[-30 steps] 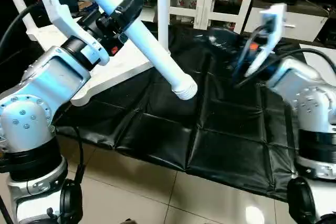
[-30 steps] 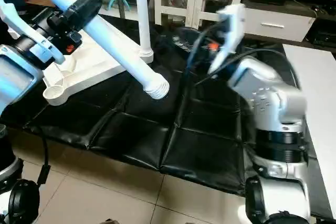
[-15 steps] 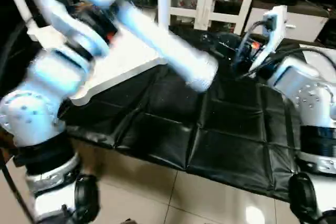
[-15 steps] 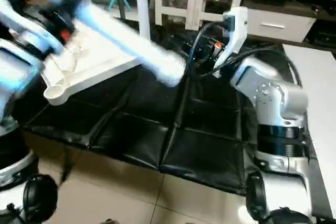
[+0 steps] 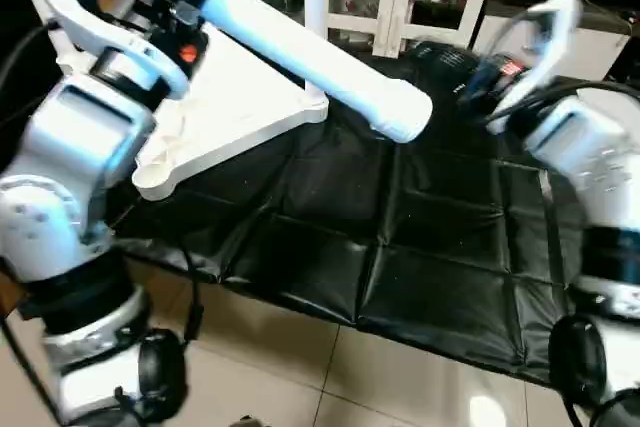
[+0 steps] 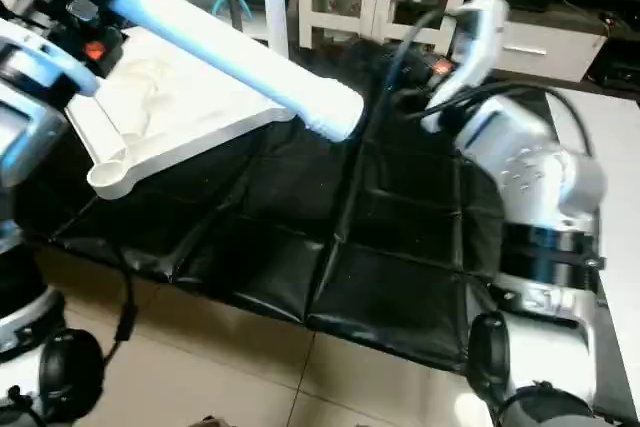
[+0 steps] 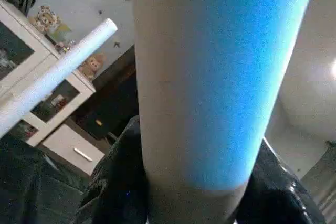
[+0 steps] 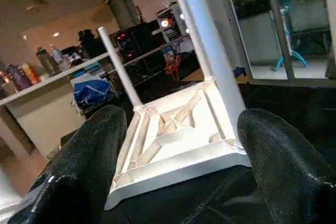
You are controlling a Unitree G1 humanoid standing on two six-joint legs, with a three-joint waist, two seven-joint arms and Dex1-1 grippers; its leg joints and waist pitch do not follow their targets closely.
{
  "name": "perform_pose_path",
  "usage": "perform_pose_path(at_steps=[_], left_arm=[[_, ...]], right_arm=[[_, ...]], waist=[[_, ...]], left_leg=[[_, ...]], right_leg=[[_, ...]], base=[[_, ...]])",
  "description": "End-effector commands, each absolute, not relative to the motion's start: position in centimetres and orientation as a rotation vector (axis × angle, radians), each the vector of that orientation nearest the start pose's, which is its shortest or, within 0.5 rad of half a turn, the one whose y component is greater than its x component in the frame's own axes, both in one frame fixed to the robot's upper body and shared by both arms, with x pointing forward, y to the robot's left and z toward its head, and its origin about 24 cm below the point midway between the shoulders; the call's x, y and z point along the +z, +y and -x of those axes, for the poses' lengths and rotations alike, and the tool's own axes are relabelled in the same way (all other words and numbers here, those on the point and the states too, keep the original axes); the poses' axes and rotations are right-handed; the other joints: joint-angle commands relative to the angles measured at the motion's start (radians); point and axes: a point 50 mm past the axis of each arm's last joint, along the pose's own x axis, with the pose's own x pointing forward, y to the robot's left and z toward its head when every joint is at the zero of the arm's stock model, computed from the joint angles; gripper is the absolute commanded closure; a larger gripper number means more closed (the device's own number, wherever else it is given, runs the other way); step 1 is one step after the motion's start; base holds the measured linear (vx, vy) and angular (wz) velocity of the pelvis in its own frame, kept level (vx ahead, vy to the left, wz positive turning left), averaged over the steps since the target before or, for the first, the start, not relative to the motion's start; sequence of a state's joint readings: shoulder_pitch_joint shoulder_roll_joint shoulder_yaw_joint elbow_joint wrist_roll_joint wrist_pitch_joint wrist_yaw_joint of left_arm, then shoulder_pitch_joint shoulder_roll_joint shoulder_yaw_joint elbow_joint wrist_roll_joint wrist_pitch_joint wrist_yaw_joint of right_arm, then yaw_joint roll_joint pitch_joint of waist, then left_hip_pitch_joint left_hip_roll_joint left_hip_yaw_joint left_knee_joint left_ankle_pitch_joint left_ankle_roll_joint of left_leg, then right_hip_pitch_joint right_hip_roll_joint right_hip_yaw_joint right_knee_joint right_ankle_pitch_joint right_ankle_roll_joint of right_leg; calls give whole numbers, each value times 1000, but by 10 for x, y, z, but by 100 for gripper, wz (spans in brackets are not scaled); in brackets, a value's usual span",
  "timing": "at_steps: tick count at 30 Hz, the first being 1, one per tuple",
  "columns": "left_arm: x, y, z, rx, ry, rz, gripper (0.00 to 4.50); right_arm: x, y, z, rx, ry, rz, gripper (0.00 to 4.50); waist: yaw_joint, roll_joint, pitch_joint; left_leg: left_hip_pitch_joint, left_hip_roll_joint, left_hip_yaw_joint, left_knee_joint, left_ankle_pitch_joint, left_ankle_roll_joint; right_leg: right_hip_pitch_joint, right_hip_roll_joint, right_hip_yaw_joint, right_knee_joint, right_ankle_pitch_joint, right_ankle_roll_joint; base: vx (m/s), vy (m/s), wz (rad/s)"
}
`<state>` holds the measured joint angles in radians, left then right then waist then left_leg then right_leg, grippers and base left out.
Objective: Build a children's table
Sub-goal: Pick table leg
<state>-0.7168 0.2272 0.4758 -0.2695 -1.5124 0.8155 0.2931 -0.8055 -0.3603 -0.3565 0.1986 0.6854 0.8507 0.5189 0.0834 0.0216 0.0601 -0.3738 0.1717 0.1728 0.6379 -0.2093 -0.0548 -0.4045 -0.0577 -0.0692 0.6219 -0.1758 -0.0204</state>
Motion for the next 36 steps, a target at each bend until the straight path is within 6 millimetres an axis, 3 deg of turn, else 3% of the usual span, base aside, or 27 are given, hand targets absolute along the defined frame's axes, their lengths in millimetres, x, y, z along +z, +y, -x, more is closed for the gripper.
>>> perform_pose_path(at_steps=[1, 11, 15, 28, 32, 34, 35, 36], left_arm=[[277, 168, -282, -682, -202, 913, 278], [276, 171, -277, -706, -201, 897, 278], [276, 171, -276, -721, -197, 888, 278], [275, 170, -273, -735, -192, 887, 278], [265, 165, -279, -644, -129, 700, 278], [259, 162, -286, -559, -97, 515, 278], [256, 159, -288, -538, -87, 432, 278], [257, 157, -288, -542, -94, 429, 278]], right_arm=[[222, -189, -345, 730, -15, -503, 81], [218, -181, -325, 904, -4, -508, 81], [221, -179, -323, 929, -9, -505, 81], [220, -173, -318, 962, -5, -469, 81], [229, -151, -311, 993, -99, -259, 81], [232, -137, -308, 1003, -175, -184, 81], [232, -128, -306, 1018, -215, -116, 81], [229, -123, -305, 1023, -213, -81, 81]], waist=[[-1, 2, -78], [5, 3, -77], [5, 3, -75], [4, 1, -74], [3, 3, -73], [1, 5, -71], [1, 8, -70], [0, 9, -69]], left_leg=[[6, 34, -15, -68, -66, -24], [7, 36, -16, -70, -79, -29], [8, 36, -17, -73, -99, -37], [7, 36, -17, -73, -96, -45], [8, 41, -21, -77, -108, -50], [11, 41, -21, -79, -126, -50], [12, 44, -24, -81, -140, -55], [12, 43, -23, -81, -142, -59]], right_leg=[[59, -61, 46, -64, -184, -151], [58, -63, 46, -69, -219, -132], [56, -62, 46, -72, -263, -118], [56, -63, 47, -72, -260, -113], [53, -63, 47, -72, -285, -69], [48, -65, 49, -75, -325, -46], [44, -67, 48, -78, -365, -17], [43, -66, 49, -79, -368, -13]], base=[[0, 0, 0], [0, 0, 0], [0, 0, 0], [0, 0, 0], [0, 0, 0], [0, 0, 0], [0, 0, 0], [0, 0, 0]])
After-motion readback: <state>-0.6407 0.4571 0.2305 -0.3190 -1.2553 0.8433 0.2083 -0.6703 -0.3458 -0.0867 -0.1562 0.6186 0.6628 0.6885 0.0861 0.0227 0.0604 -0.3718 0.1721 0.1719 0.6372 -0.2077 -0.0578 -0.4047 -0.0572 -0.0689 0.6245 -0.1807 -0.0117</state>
